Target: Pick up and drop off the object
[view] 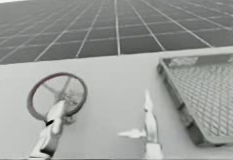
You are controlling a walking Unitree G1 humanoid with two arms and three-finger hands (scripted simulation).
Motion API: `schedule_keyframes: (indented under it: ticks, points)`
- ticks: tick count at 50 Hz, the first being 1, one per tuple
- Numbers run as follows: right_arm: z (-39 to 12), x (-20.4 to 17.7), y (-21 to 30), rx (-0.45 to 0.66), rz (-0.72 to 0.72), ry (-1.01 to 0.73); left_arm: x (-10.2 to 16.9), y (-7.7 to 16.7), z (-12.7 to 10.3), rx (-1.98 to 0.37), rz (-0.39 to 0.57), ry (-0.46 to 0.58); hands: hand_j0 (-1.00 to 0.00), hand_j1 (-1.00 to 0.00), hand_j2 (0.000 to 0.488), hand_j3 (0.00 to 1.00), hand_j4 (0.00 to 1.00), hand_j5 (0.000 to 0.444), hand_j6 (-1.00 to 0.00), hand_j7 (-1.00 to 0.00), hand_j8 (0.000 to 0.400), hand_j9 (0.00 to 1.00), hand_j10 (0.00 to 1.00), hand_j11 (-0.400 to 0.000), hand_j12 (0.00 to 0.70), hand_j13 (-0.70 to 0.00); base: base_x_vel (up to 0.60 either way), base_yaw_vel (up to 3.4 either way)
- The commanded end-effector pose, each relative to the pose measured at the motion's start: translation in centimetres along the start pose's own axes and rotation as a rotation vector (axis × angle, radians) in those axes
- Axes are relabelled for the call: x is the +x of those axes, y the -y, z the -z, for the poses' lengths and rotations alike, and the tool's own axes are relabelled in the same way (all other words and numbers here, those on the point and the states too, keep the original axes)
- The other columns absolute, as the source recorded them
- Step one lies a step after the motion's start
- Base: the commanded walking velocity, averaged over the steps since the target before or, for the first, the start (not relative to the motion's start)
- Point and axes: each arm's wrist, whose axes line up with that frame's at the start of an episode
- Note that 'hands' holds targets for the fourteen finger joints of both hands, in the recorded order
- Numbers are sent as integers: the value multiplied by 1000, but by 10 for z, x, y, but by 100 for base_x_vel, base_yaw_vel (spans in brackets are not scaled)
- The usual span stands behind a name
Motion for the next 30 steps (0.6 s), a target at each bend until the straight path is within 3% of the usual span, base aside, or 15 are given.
schedule_keyframes:
  ticks: [1,2,5,8,9,12,15,17,20,21,23,25,27,29,30]
  points:
    - [1,-2,-4,17,-20,1,-21,2,-11,-62,-30,17,-1000,-1000,0,0,0,0,-1000,-1000,400,0,0,0,700,0,0,0]
    - [3,-4,-4,5,-28,-5,-22,1,-11,-113,-60,41,-1000,-1000,0,0,0,0,-1000,-1000,400,0,0,0,700,0,0,0]
    - [1,0,-9,13,-30,-16,-39,-30,-35,-459,-26,145,-1000,-1000,0,0,0,0,-1000,-1000,400,0,0,0,700,0,0,0]
    - [9,1,-14,1,-34,-19,-58,-49,-63,-865,97,196,-1000,-1000,0,0,0,0,-1000,-1000,400,0,0,0,700,0,0,0]
    - [4,1,-11,-11,-32,-19,-60,-52,-74,-1012,186,203,-1000,-1000,0,0,0,0,-1000,-1000,400,0,0,0,700,0,0,0]
    - [11,10,-20,-34,-68,-6,-61,-76,-111,-1230,324,244,-1000,-1000,0,0,0,0,-1000,-1000,400,0,0,0,700,0,0,0]
    - [14,9,-37,-41,-131,30,-69,-103,-134,-1350,381,270,-1000,-1000,0,0,0,0,-1000,-1000,400,0,0,0,700,0,0,0]
    - [13,9,-48,-42,-151,72,-80,-118,-169,-1349,453,205,-1000,-1000,0,0,0,0,-1000,-1000,400,0,0,0,700,0,0,0]
    - [16,16,-73,-34,-208,84,-80,-136,-179,-1309,483,158,-1000,-1000,0,0,0,0,-1000,-1000,400,0,0,0,700,0,0,0]
    - [15,22,-133,597,51,-136,-117,-67,-23,-1995,420,370,-1000,-1000,0,0,0,0,-1000,-1000,400,0,0,0,700,0,0,0]
    - [18,8,-156,470,80,-75,-113,-73,-29,-2016,426,385,-1000,-1000,0,0,0,0,-1000,-1000,400,0,0,0,700,0,0,0]
    - [29,15,-176,288,151,51,-123,-63,-37,-2022,453,393,-1000,-1000,0,0,0,0,-1000,-1000,400,0,0,0,700,0,0,0]
    - [28,16,-174,33,178,219,-122,-65,-43,-2021,477,406,-1000,-1000,0,0,0,0,-1000,-1000,400,0,0,0,700,0,0,0]
    - [26,39,-154,-175,252,395,-128,-60,-46,-2022,485,384,-1000,-1000,0,0,0,0,-1000,-1000,400,0,0,0,700,0,0,0]
    - [12,53,-166,-187,252,494,-124,-64,-47,-2021,499,389,-1000,-1000,0,0,0,0,-1000,-1000,400,0,0,0,700,0,0,0]
